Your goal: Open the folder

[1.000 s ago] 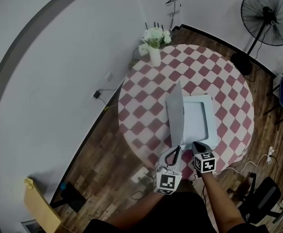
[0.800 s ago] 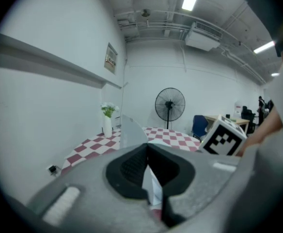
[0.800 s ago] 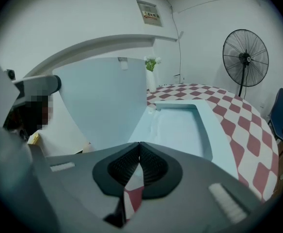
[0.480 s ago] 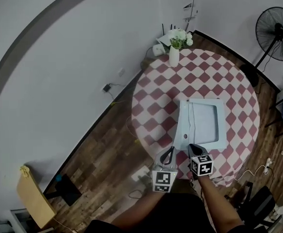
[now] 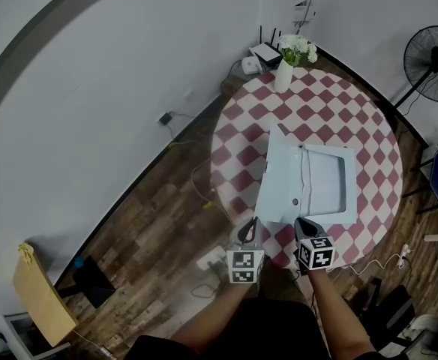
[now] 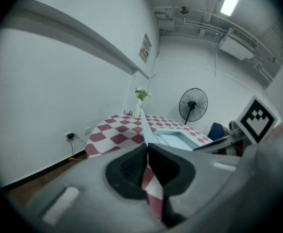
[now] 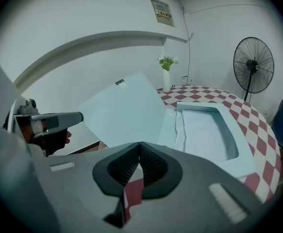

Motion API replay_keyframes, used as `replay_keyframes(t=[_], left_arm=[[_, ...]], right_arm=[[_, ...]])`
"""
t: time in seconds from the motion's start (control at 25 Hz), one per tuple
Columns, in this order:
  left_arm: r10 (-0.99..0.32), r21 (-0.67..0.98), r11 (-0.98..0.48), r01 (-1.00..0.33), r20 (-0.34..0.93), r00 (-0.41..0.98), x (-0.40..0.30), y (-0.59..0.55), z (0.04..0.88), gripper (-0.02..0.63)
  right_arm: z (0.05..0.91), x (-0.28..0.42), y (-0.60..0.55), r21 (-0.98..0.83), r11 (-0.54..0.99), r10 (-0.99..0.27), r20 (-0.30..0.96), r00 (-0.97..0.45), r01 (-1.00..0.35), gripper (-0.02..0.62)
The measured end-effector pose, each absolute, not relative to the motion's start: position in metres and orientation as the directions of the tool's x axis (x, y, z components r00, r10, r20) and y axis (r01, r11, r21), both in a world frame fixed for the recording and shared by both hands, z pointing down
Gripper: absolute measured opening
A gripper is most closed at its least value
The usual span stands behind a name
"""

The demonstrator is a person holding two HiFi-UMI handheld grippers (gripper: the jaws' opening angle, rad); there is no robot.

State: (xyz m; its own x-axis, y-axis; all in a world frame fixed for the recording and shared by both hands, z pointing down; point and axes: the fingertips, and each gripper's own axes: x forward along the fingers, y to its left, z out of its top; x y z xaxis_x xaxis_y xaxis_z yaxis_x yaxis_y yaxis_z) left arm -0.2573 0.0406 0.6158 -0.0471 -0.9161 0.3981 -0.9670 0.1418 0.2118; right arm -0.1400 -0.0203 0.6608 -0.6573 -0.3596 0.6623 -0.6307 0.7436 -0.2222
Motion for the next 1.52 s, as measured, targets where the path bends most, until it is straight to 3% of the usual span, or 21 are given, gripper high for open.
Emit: replay_keyframes(t=[0.4, 0.92, 1.52], left_arm=[[-0.856, 0.314, 0.299, -0.901, 0.506, -0.108, -0.301, 0.056, 0.671, 0.012], [-0.739, 0.343, 0.583, -0.737, 0.6, -0.305, -0.313, 0.064, 0.725, 0.015], [-0.779, 0.268, 0.585, -0.766, 0.45, -0.437, -0.248, 0.038, 0.625, 0.032]], right_arm=[[0.655, -0.103, -0.008, -0.205, 0.695, -0.419, 0.664, -0.62, -0.69, 0.002], [0.68, -0.041, -0.059, -0.26, 0.744, -0.341, 0.645, -0.684, -0.616, 0.002], [0.658, 0.002, -0.07, -0.297, 0.846, -0.204, 0.585, -0.785, -0.442, 0.0]])
